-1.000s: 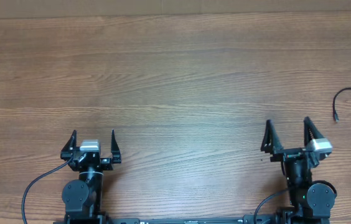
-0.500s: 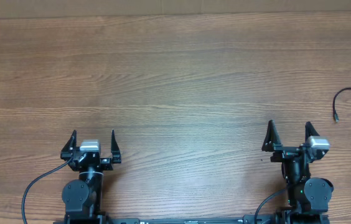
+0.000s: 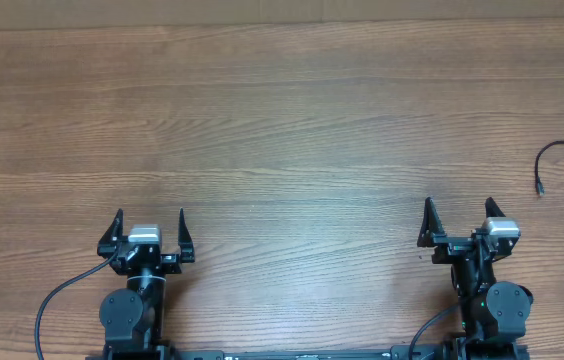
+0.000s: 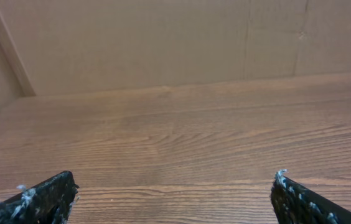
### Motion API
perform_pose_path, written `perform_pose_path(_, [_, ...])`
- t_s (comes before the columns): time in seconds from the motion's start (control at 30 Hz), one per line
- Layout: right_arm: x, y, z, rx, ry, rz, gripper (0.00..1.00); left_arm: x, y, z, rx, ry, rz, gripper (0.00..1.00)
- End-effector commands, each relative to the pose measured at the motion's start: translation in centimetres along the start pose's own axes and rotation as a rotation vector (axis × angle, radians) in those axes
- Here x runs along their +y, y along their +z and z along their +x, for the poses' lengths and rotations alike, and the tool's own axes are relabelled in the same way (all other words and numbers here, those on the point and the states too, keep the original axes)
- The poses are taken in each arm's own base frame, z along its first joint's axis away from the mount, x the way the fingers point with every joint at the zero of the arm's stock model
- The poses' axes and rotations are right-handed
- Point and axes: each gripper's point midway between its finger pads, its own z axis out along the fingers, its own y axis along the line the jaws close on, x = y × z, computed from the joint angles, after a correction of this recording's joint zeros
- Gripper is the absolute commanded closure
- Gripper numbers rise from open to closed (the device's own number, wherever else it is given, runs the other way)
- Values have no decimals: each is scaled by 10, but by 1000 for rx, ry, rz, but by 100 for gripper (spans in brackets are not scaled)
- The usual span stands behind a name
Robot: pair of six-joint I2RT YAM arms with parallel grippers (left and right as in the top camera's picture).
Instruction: Untangle cables
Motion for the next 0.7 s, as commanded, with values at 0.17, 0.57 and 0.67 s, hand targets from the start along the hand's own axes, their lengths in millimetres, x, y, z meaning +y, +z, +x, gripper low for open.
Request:
perform_pose_path(0.17, [-2,0,2,-5,38,11,0,4,0,0,-6,-9,-17,0])
perform_pose_path(0.57, [-4,0,1,-6,-8,19,0,4,0,0,-6,-9,-17,0])
perform_pose_path(0.67, [-4,0,1,-6,-9,19,0,4,0,0,-6,-9,-17,1])
